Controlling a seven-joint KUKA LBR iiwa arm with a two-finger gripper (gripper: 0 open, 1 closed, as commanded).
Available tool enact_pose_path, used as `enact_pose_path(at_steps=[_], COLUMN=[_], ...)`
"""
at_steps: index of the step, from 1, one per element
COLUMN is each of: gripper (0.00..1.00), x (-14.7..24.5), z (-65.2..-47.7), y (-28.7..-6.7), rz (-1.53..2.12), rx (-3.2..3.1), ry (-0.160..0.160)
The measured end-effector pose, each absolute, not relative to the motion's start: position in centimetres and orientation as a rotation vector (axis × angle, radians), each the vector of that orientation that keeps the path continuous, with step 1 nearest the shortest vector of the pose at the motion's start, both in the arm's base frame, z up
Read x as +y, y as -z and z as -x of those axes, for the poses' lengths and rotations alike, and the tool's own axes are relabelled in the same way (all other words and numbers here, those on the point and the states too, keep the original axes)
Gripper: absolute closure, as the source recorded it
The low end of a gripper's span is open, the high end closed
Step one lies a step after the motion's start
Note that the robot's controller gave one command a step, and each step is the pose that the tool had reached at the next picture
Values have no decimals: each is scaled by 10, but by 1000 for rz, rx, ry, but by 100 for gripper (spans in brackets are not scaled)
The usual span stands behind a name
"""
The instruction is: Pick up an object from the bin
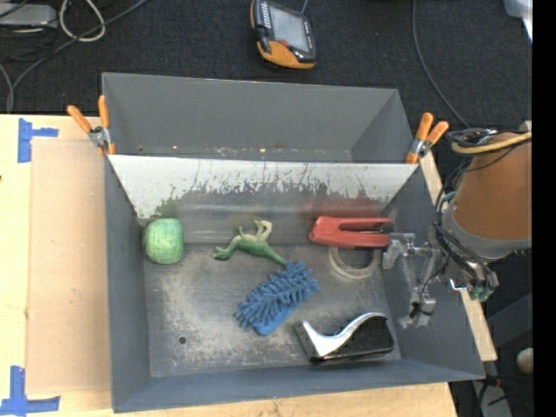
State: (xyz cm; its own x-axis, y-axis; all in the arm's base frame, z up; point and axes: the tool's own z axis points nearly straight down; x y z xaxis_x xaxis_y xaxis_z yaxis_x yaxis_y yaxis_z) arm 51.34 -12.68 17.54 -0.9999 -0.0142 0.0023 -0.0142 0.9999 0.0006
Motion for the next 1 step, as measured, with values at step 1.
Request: enact_pose_path(at_steps=[1], gripper=[0], x=[-127], z=[-513], y=[-175], rz=[-22], rx=[-3139], ry=[1])
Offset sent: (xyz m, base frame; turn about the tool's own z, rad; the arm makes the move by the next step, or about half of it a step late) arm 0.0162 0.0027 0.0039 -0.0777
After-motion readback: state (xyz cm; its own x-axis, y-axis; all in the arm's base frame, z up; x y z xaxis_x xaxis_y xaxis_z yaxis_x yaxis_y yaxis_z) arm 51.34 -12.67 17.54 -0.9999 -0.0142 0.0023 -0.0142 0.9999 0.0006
